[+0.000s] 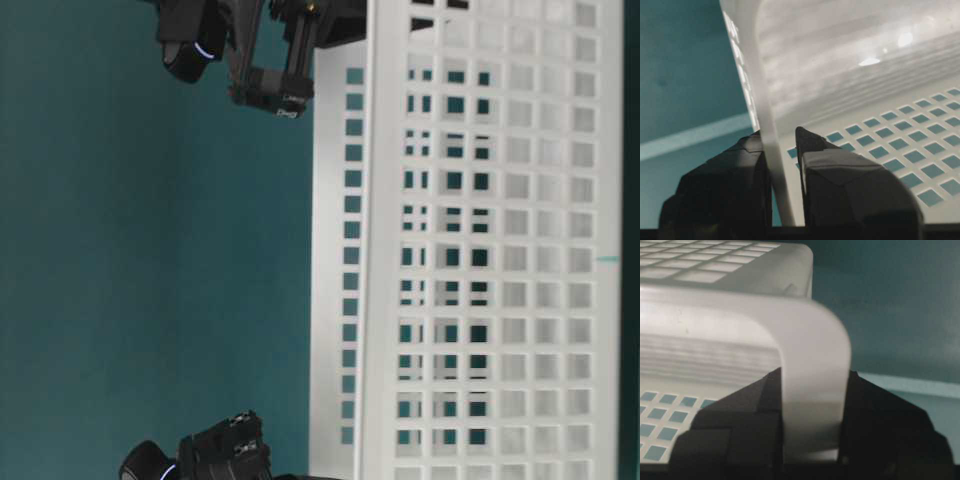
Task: Lift the white basket with both hands.
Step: 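Raise the basket with both grippers, pulling it toward the front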
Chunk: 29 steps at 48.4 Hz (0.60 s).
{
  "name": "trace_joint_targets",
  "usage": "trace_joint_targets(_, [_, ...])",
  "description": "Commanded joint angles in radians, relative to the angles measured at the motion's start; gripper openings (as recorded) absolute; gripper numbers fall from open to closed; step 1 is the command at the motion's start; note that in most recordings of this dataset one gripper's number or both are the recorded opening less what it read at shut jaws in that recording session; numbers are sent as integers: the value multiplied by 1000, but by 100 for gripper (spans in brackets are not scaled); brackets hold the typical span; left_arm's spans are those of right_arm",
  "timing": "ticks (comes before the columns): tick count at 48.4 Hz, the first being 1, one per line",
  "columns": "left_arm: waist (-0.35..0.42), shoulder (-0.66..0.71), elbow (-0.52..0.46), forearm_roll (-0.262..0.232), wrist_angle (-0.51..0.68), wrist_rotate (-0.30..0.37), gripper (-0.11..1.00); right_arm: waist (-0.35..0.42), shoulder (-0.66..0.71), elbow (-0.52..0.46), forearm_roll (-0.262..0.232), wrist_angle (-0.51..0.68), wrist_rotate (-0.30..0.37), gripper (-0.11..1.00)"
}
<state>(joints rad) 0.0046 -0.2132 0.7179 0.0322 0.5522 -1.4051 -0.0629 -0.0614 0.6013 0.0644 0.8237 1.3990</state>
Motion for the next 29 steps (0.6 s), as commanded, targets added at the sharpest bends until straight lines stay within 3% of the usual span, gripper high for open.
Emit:
trace_joint_targets(1, [-26,-12,-8,5,-43,-9,6,58,2,11,-3,-2,-6,16])
trace_joint_targets(8, [-57,5,0,3,-48,-51,6,86,-2,20,-5,-5,29,16])
trace_joint_targets(29, [-87,41,-11,3,-44,-52,6,130,0,26,-5,-34,83,16])
